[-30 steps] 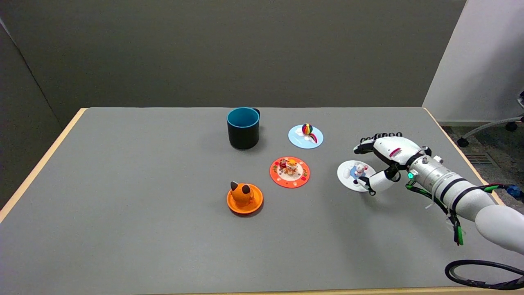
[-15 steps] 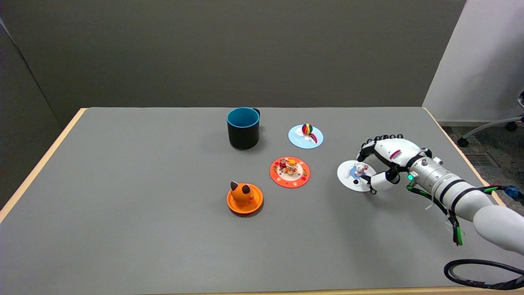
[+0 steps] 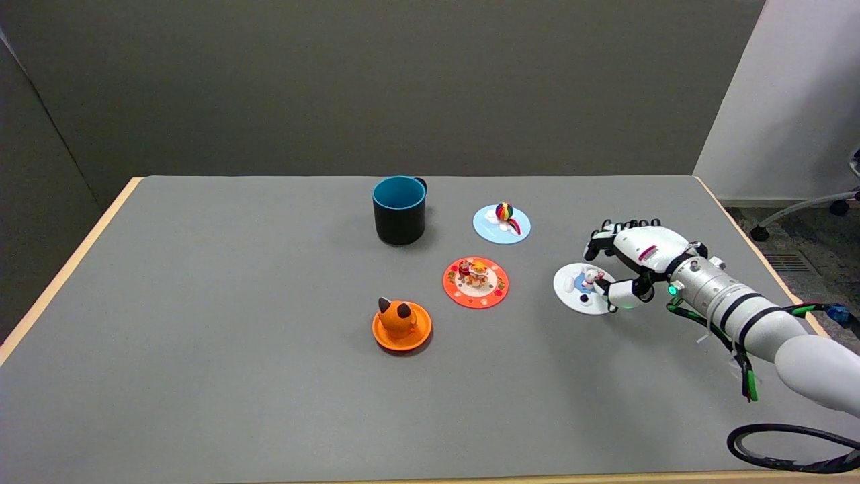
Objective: Pick up the white cup lid.
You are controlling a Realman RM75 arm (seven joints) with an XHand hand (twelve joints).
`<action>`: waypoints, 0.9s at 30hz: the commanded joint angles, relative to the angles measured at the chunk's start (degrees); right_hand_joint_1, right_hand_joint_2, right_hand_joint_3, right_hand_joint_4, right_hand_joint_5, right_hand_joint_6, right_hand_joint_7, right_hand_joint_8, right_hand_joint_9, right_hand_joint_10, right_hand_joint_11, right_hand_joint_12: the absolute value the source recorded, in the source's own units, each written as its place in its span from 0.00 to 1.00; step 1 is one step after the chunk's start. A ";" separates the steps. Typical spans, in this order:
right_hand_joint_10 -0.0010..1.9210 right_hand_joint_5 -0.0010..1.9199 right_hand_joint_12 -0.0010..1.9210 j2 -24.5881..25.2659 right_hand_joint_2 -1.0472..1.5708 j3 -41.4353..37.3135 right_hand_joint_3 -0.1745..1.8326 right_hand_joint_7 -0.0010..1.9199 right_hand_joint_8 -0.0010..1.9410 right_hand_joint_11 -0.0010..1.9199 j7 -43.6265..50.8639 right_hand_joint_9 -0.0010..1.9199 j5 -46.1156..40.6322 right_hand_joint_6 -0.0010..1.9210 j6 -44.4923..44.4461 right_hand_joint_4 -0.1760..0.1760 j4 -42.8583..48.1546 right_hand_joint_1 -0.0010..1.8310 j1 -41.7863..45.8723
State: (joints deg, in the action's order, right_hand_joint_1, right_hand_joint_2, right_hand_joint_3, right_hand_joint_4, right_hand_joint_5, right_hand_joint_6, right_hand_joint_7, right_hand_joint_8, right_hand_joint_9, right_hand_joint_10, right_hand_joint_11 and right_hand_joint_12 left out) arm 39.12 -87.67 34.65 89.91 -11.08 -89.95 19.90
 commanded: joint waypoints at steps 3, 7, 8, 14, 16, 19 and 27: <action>0.23 0.25 0.16 -0.13 0.74 1.74 0.41 0.12 0.44 0.24 0.74 0.27 -0.14 0.37 -1.26 0.45 -0.55 0.50 -0.34; 0.23 0.24 0.16 -0.13 0.74 2.10 0.42 0.12 0.44 0.24 0.74 0.27 -0.14 0.37 -1.37 0.45 -0.55 0.49 -0.34; 0.23 0.24 0.16 -0.13 0.74 2.12 0.42 0.12 0.43 0.24 0.74 0.27 -0.14 0.37 -1.37 0.45 -0.61 0.49 -0.34; 0.29 0.29 0.21 -0.13 0.88 2.12 0.19 0.12 0.46 0.22 0.74 0.25 -0.14 0.84 -1.37 0.60 -0.95 0.47 -0.42; 0.31 0.29 0.22 -0.13 0.88 2.12 0.19 0.12 0.48 0.22 0.74 0.25 -0.14 0.84 -1.37 0.62 -0.96 0.47 -0.42; 0.35 0.29 0.22 -0.13 0.88 2.12 0.19 0.12 0.52 0.23 0.74 0.24 -0.14 0.85 -1.37 0.61 -0.96 0.47 -0.42; 0.41 0.29 0.22 -0.13 0.88 2.12 0.19 0.14 0.57 0.23 0.74 0.23 -0.14 0.85 -1.38 0.59 -0.95 0.47 -0.42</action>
State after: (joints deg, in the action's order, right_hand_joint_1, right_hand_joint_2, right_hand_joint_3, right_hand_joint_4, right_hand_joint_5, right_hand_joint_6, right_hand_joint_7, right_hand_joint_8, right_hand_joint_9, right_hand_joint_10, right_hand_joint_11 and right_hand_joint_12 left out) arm 39.02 -85.87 35.30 89.77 -12.33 -90.70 19.56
